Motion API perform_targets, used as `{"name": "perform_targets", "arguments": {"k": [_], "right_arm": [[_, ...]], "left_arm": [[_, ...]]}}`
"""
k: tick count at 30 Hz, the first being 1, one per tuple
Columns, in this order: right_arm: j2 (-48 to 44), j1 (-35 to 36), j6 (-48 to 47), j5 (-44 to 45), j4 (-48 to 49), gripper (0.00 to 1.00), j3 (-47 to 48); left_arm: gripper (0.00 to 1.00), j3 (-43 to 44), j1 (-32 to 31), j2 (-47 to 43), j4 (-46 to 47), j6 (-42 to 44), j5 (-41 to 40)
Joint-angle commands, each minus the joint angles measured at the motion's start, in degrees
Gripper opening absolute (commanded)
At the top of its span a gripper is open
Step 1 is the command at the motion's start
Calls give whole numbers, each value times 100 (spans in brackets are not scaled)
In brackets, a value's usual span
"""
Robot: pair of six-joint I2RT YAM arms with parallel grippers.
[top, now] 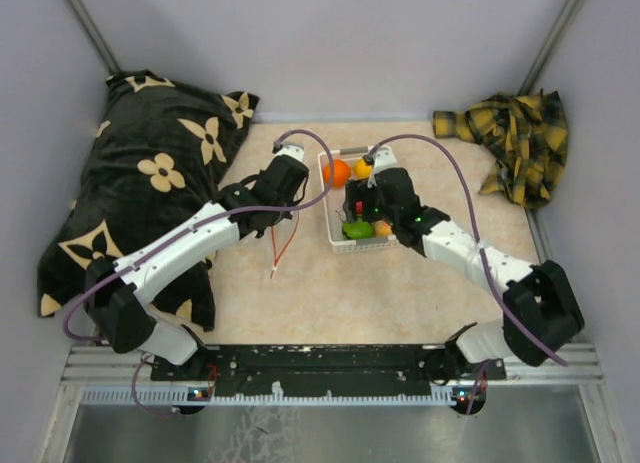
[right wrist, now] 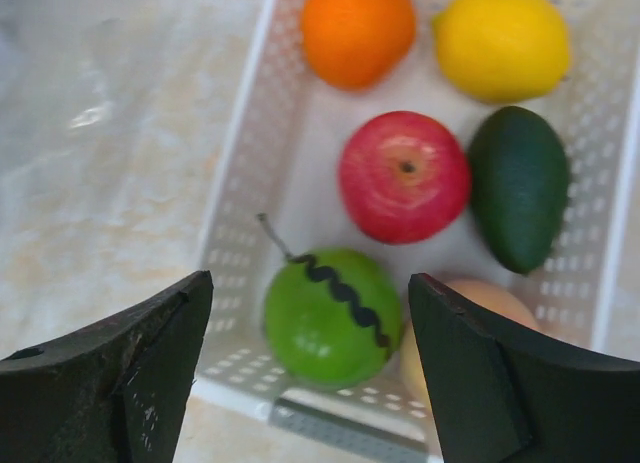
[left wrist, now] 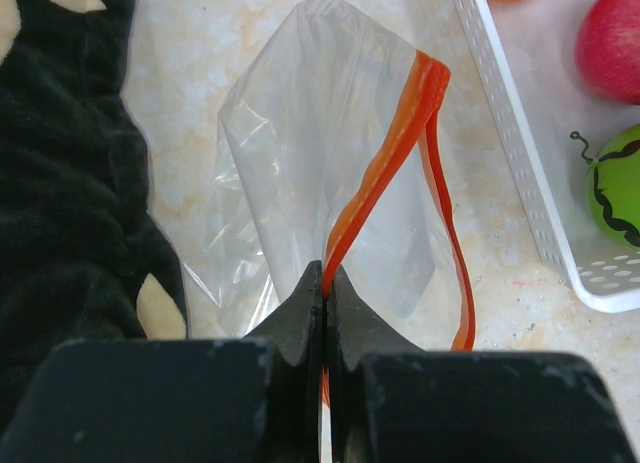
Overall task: Place the food in the zip-top bag and seal the zipper
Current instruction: Open the zipper of the food storage bag, then pick up the fake fruit from the bin.
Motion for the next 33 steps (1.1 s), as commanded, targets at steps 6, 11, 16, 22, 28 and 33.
{"name": "perform_targets", "arguments": {"k": [6,11,16,22,28,33], "right_arm": [[1364,-466,-562,1090,-266,85,1137],[2103,-466,-610,1079,-448,86,1735],[2701,-457,-549,1184,-982,86,2293],[3145,-441,-457,1139,-1177,85,2557],[3446,-431,-430,1180,-1330,82,2712],[3586,-432,-382,1199,-1372,83,2714]], "left_arm": [[0,25,70,-6,13,-55,67],[0,16,81,4,13,-54,106],[0,20,89,-2,4,-59,104],[0,15,98,4,15,-63,141],[0,7,98,-21,20,-64,146],[0,7,108,-35,26,-51,177]]}}
